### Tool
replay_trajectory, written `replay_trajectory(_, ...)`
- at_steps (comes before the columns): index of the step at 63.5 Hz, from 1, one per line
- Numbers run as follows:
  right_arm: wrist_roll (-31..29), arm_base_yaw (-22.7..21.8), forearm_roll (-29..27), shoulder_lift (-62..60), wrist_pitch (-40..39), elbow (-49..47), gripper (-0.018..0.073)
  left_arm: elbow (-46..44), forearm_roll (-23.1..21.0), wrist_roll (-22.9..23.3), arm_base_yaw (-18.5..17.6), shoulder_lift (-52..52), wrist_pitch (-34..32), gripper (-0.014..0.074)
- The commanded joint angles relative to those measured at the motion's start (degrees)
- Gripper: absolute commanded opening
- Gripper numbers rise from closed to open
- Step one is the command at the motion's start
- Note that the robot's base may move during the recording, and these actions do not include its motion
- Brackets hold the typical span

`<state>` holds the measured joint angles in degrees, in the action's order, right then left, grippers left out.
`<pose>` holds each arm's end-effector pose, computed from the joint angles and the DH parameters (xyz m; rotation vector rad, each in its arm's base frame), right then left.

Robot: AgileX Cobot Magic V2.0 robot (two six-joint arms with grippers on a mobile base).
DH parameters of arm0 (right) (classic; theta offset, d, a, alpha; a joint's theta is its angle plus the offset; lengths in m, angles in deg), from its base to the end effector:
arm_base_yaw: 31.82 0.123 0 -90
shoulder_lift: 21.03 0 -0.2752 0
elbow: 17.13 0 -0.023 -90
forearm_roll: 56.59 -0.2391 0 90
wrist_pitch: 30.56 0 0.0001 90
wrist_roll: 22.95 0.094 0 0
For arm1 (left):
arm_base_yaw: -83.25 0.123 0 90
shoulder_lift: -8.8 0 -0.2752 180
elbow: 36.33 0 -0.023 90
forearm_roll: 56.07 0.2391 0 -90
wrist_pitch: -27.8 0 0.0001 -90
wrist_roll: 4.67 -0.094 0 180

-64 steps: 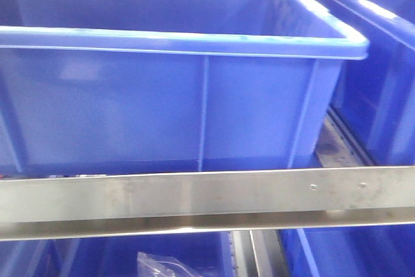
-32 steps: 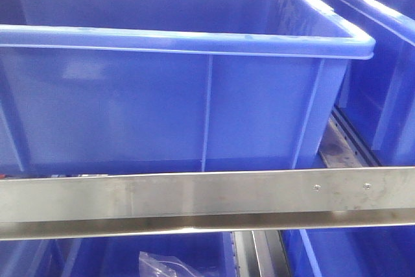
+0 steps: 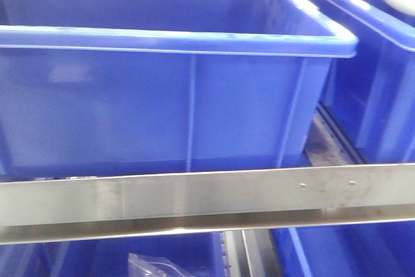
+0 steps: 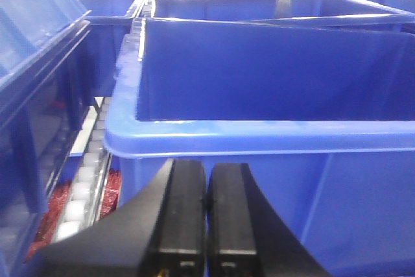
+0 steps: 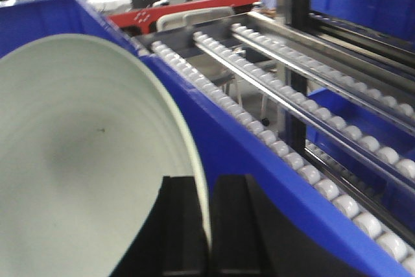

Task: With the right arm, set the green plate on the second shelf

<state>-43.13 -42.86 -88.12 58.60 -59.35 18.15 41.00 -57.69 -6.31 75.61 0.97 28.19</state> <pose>0.2585 -0.0745 0.3141 0.4566 1.5049 -0.2399 0.0569 -0.0077 0.2108 0.1000 1.4907 -0.1074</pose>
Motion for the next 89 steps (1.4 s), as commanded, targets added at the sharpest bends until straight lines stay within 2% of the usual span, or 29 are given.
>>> replay_trajectory(1,0.0,-0.4,4.1,0.9,-4.7,-4.8,0.0237,2.3,-0.3,0.1,-0.1,1.0,-4.8,0.0130)
replay_trajectory(9,0.0,-0.4,4.1,4.3,-2.5,-9.1,0.0421,2.3,-0.3,0.1,-0.1,1.0,-4.8,0.0130)
replay_trajectory(13,0.0,-0.4,4.1,5.9,-0.4,-11.0,0.0476,2.3,-0.3,0.1,-0.1,1.0,-4.8,0.0130)
replay_trajectory(29,0.0,-0.4,4.1,6.6,6.8,-15.2,0.0483,2.3,-0.3,0.1,-0.1,1.0,-4.8,0.0130)
replay_trajectory(35,0.0,-0.4,4.1,5.2,10.3,-15.2,0.0458,2.3,-0.3,0.1,-0.1,1.0,-4.8,0.0130)
replay_trajectory(40,0.0,-0.4,4.1,2.9,15.4,-15.2,0.0395,2.3,-0.3,0.1,-0.1,1.0,-4.8,0.0130)
replay_trajectory(44,0.0,-0.4,4.2,0.2,19.4,-15.2,0.0294,2.3,-0.3,0.1,-0.1,1.0,-4.8,0.0130)
replay_trajectory(52,0.0,-0.3,5.6,-5.7,27.6,-15.0,0.0038,2.3,-0.3,0.1,-0.1,1.0,-4.8,0.0130)
replay_trajectory(56,0.0,-0.3,6.0,-8.8,32.9,-14.7,0.0064,2.3,-0.3,0.1,-0.1,1.0,-4.8,0.0130)
replay_trajectory(65,0.0,-0.3,6.2,-16.6,43.2,-13.7,0.0052,2.3,-0.3,0.1,-0.1,1.0,-4.8,0.0130)
replay_trajectory(89,0.0,-0.2,5.2,-39.8,65.6,-9.8,0.0052,2.3,-0.3,0.1,-0.1,1.0,-4.8,0.0130)
